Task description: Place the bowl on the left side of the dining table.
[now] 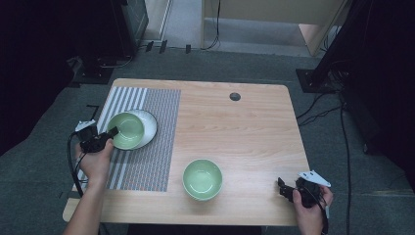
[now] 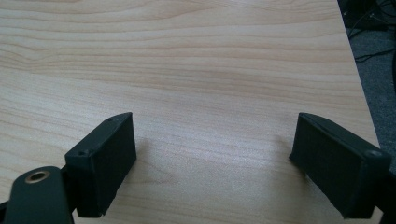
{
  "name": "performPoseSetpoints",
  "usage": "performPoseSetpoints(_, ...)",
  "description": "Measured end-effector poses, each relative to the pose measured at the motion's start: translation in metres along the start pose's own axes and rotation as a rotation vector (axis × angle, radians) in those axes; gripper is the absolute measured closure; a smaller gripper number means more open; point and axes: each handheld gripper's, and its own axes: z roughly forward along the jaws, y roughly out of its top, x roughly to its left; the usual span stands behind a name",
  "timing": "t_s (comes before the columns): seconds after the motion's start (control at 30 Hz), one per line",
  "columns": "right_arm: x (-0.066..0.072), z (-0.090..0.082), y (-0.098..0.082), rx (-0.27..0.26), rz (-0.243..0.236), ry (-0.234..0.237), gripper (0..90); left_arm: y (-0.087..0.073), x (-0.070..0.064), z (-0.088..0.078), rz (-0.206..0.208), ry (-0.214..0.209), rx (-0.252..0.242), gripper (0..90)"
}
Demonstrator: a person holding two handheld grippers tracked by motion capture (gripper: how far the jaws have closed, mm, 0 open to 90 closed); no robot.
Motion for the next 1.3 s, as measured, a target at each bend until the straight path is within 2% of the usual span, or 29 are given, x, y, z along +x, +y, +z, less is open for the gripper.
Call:
performPoseSetpoints(0.2,0.000,0.000,0.000,0.000,0.000,0.000,13.5,0.009,0.003,0.011,-0.004,0.021,0.040,84.6)
performPoseSetpoints(0.27,0.000,0.000,0.000,0.000,0.000,0.000,13.6,0.012,0.005,0.015,-0.009,0.032,0.070,84.6)
performPoseSetpoints(0.3,0.000,0.000,0.000,0.000,0.000,0.000,13.6,0.012,0.005,0.015,-0.009,0.032,0.070,84.6)
performPoseSetpoints(0.37,0.000,0.000,0.000,0.000,0.000,0.000,13.6,0.014,0.009,0.022,-0.020,0.012,0.116,84.6)
performPoseSetpoints(0.43,0.000,0.000,0.000,0.000,0.000,0.000,13.6,0.014,0.009,0.024,-0.013,0.014,0.125,84.6)
performPoseSetpoints(0.5,0.000,0.000,0.000,0.000,0.000,0.000,13.6,0.015,0.010,0.029,-0.006,0.035,0.146,84.6)
performPoseSetpoints(0.73,0.000,0.000,0.000,0.000,0.000,0.000,13.6,0.023,0.014,0.036,-0.012,0.050,0.175,84.5)
performPoseSetpoints(0.8,0.000,0.000,0.000,0.000,0.000,0.000,13.6,0.026,0.013,0.039,0.000,0.054,0.204,84.5)
performPoseSetpoints(0.83,0.000,0.000,0.000,0.000,0.000,0.001,13.6,0.030,0.013,0.042,-0.001,0.042,0.231,84.5)
performPoseSetpoints(0.87,0.000,0.000,0.000,0.000,0.000,0.000,13.6,0.030,0.013,0.042,-0.001,0.042,0.231,84.5)
performPoseSetpoints(0.9,0.000,0.000,0.000,0.000,0.000,0.000,13.6,0.033,0.013,0.044,-0.001,0.043,0.251,84.5)
performPoseSetpoints(0.97,0.000,0.000,0.000,0.000,0.000,0.000,13.6,0.034,0.012,0.045,-0.006,0.043,0.261,84.5)
performPoseSetpoints(1.1,0.000,0.000,0.000,0.000,0.000,0.000,13.6,0.041,0.014,0.050,-0.033,0.043,0.318,84.4)
performPoseSetpoints(1.3,0.000,0.000,0.000,0.000,0.000,0.000,13.6,0.046,0.014,0.055,-0.051,0.052,0.358,84.1)
